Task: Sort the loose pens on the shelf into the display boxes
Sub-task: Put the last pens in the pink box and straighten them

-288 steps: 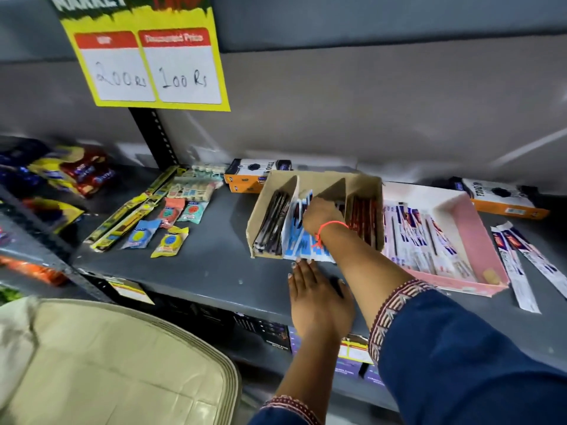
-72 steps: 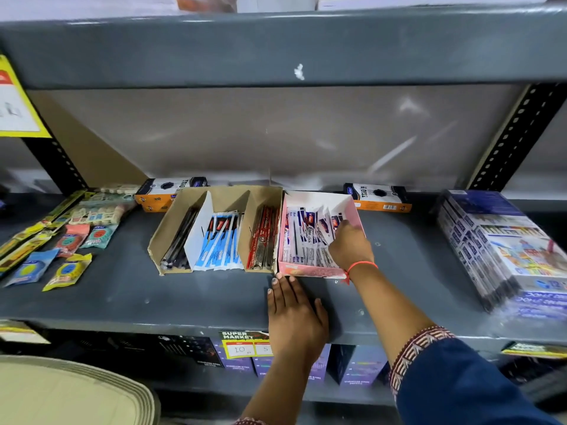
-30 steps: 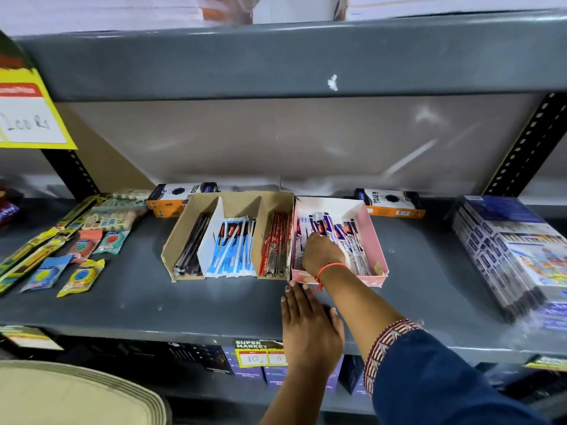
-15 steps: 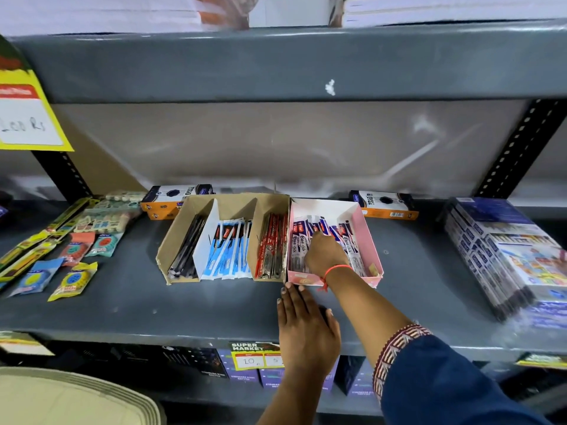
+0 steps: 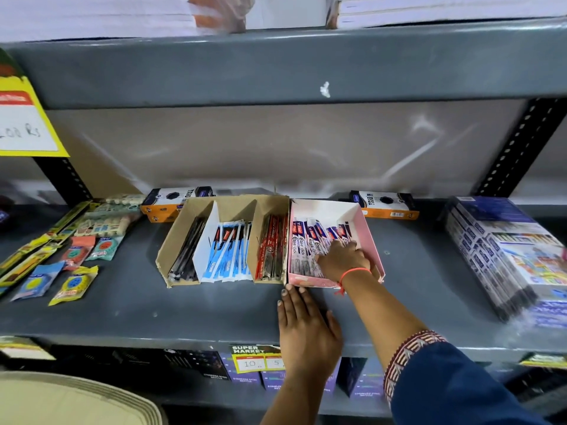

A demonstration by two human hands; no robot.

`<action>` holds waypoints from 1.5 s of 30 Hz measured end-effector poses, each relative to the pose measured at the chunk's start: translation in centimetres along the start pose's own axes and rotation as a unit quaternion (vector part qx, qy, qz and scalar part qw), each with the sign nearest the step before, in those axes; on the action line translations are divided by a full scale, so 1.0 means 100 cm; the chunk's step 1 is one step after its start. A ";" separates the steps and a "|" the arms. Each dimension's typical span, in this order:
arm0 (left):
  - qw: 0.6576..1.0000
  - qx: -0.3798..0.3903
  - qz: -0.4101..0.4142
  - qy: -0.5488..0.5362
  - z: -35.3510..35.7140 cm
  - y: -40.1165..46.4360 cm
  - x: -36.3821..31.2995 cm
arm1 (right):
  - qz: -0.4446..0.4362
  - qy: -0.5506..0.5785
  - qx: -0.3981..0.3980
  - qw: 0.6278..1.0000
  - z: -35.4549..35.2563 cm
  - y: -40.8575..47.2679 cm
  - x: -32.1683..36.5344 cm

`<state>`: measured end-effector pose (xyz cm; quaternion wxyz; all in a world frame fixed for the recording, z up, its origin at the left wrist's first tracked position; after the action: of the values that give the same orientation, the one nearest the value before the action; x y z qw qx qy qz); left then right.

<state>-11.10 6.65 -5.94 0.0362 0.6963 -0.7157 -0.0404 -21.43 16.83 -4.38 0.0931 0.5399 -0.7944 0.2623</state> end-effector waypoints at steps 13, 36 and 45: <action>1.000 0.004 0.003 -0.007 -0.001 0.000 0.000 | -0.117 -0.010 0.064 0.991 0.012 0.001 0.019; 1.000 0.015 -0.005 0.016 0.002 0.000 -0.001 | -0.163 -0.051 0.094 0.981 0.023 0.008 0.035; 0.999 -0.007 -0.006 0.035 0.004 0.000 -0.001 | -0.186 -0.070 0.123 0.972 0.033 0.014 0.040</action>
<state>-11.14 6.78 -6.33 0.0655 0.7014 -0.7094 -0.0216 -23.85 12.26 -5.88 0.0167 0.7026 -0.6461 0.2977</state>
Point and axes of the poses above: each hand's wrist, its own y-axis towards the middle knuckle, its own z-axis out of the palm, x = y × z, the point moved 8 cm from there along y, towards the middle knuckle, and after that the axes turned 14 degrees about y, right-handed, at the moved point
